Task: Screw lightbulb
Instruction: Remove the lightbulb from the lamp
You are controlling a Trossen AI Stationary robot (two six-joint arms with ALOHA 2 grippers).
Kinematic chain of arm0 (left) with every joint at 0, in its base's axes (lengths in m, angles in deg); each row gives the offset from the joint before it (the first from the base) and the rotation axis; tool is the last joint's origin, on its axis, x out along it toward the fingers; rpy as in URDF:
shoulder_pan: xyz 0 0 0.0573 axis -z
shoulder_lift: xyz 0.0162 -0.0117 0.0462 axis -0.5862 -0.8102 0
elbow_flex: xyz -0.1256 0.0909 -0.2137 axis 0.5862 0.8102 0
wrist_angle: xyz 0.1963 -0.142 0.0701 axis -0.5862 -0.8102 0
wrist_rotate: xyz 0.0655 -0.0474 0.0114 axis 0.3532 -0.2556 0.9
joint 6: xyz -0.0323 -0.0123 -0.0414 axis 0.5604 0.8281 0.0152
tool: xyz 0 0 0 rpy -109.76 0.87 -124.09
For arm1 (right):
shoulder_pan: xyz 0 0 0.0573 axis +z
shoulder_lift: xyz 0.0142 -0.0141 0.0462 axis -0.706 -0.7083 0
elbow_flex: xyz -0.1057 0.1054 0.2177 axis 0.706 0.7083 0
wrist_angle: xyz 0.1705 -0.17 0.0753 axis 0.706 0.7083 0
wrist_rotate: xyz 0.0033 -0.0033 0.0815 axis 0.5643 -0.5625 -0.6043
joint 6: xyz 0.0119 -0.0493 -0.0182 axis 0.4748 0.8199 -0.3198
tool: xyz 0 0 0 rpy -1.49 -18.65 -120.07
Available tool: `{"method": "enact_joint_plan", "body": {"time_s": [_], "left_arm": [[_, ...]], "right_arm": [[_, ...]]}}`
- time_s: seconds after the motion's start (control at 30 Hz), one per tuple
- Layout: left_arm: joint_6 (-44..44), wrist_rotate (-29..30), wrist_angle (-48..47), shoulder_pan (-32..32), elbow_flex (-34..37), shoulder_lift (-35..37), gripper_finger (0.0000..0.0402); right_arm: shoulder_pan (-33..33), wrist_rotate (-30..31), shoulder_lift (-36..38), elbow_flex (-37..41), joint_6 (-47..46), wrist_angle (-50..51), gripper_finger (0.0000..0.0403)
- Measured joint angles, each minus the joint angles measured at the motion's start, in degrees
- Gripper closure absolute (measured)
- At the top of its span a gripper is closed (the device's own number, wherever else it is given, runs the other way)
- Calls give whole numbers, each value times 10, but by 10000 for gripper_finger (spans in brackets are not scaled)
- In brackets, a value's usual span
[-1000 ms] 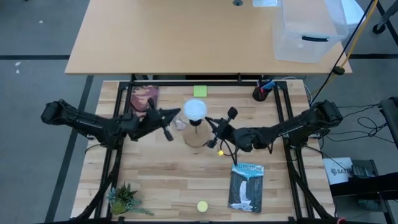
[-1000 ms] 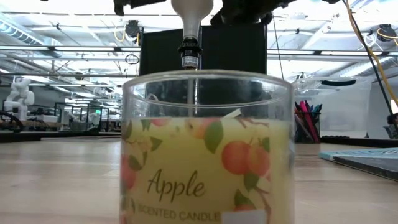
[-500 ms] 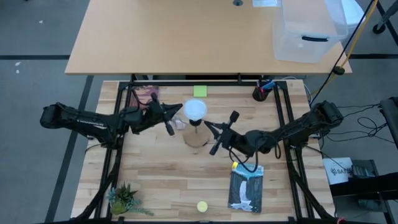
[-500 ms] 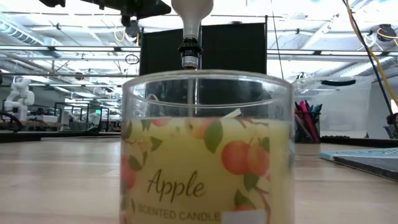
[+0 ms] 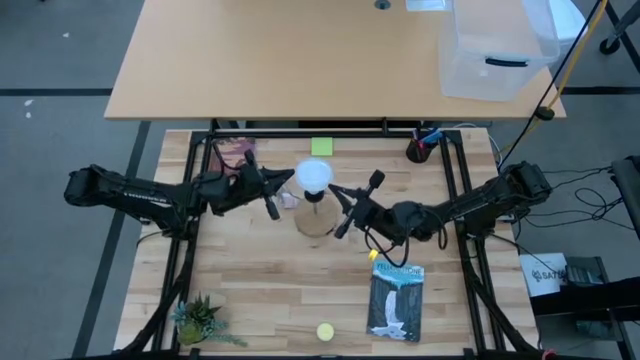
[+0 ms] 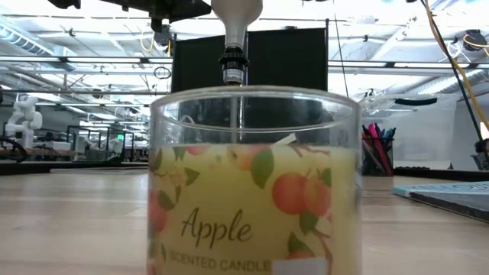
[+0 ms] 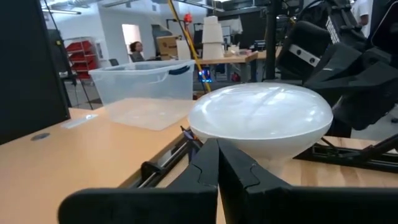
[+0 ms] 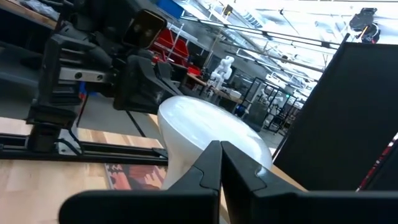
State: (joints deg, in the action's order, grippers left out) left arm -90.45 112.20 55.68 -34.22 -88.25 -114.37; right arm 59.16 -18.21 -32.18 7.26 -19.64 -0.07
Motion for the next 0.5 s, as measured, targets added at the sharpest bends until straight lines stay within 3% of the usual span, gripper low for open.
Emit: {"method": "enact_joint_plan", "body": {"time_s": [0.5], "left_arm": [[0, 21, -1, 44, 0, 1, 402]], "right_arm": [[-19, 11, 1, 0, 0, 1, 403]]}}
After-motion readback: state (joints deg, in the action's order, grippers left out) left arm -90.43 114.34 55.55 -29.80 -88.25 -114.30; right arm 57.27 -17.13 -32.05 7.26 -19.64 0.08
